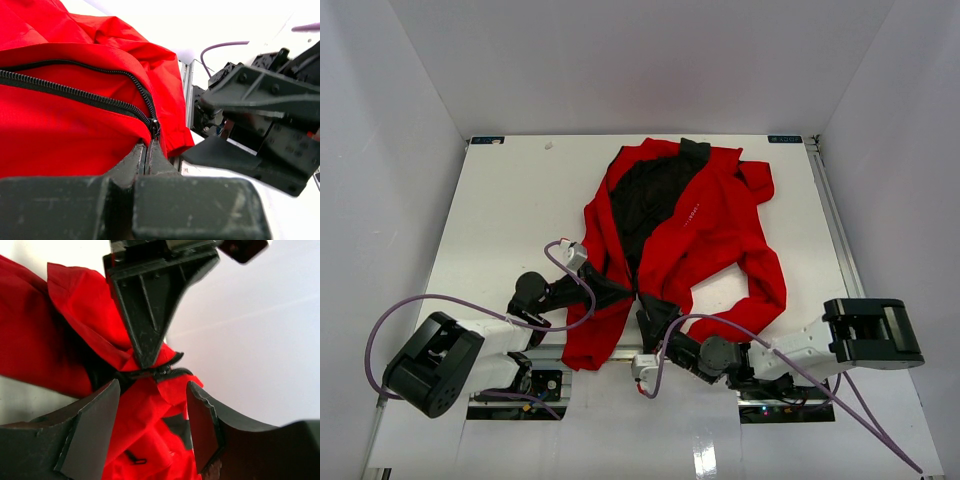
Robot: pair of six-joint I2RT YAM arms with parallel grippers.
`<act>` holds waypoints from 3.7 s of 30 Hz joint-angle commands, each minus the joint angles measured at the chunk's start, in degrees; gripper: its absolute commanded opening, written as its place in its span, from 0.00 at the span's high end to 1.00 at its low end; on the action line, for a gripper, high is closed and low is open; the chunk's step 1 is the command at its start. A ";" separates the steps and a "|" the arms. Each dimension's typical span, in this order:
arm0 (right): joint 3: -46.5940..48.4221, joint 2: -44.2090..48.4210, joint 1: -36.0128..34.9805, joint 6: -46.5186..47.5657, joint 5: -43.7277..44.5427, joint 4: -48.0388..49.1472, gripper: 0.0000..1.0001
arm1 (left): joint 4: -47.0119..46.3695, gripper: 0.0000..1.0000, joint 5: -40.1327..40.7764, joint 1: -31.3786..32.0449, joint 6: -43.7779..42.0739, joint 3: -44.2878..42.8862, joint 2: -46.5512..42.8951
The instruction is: Zip up the jacket
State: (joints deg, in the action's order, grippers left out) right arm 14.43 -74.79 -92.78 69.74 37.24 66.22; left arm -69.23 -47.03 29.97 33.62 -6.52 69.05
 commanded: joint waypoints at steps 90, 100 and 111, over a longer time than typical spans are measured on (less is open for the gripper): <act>5.67 -1.13 4.32 -0.86 0.84 -8.89 0.62 | -2.01 1.00 -4.12 -1.06 1.58 -0.40 -1.55; 5.26 -5.03 4.27 0.63 1.09 -3.07 0.62 | -2.41 1.00 -4.31 -1.14 1.82 -0.24 -1.61; 6.65 -8.48 4.59 5.05 2.38 4.55 0.66 | -3.32 1.00 -4.90 -1.14 2.31 -0.24 -0.88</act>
State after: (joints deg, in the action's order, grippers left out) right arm 19.38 -81.96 -88.20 72.31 38.38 62.24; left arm -70.82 -49.90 28.83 35.67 -6.90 68.62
